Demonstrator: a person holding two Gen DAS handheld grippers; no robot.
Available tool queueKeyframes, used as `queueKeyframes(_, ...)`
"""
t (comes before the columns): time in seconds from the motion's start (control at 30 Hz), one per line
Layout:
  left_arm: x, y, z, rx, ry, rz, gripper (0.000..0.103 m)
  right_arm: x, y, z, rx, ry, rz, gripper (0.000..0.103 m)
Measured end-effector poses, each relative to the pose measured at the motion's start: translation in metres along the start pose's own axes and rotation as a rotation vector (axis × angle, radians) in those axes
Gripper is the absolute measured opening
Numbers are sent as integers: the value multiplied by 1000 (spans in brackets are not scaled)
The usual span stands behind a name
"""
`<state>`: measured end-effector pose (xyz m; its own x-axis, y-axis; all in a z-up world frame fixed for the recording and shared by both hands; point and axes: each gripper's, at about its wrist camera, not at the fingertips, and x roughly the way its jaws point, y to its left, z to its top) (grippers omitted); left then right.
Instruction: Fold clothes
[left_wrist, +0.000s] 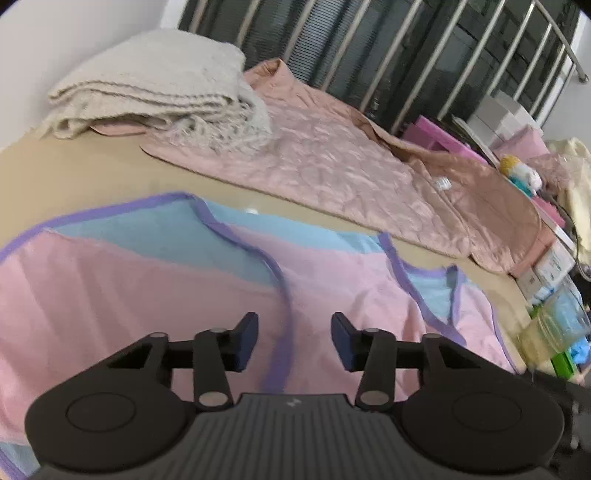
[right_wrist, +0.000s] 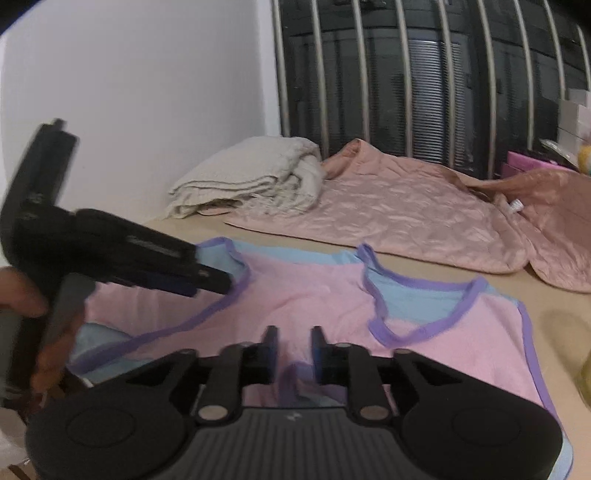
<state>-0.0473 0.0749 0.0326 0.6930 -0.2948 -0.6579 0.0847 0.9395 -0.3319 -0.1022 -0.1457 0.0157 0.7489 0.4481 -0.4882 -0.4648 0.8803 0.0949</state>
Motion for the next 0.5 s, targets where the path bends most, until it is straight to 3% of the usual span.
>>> queueKeyframes(0.13,-42,19,-32,-33,-50,20,41,15,0,42,-62,5,48,30)
queueKeyframes(0.3,-70,30,-64,-71,-45,-2,41,96,16,105,-111,125,201,34)
queueKeyframes(0.4,-75,29,-71,-84,-65,6,40,145,36,122,-156,201,195,32)
queueKeyframes(0.5,-77,25,-75,-65,-59,20,23,174,47,125,-165,262,206,31)
